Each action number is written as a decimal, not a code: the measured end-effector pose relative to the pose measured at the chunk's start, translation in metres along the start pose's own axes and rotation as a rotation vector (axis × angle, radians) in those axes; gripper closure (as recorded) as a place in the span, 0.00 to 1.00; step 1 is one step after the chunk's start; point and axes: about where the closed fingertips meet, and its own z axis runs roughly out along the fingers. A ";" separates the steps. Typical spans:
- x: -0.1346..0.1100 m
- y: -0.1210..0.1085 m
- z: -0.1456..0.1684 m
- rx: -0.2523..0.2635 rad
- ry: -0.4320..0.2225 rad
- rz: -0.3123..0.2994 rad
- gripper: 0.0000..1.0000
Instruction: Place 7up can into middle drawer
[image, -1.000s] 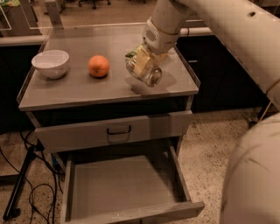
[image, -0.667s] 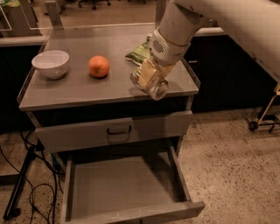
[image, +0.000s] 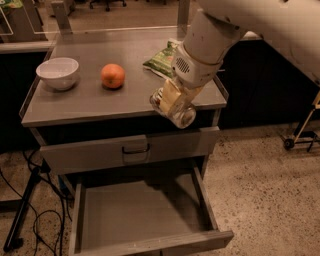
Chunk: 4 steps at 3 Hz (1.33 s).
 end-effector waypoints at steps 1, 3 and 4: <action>0.002 0.000 0.011 -0.002 0.010 0.012 1.00; 0.033 0.007 0.071 -0.060 0.054 0.110 1.00; 0.033 0.007 0.071 -0.060 0.054 0.110 1.00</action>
Offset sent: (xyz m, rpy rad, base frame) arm -0.0186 0.0024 -0.0946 0.0113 0.1330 -0.1058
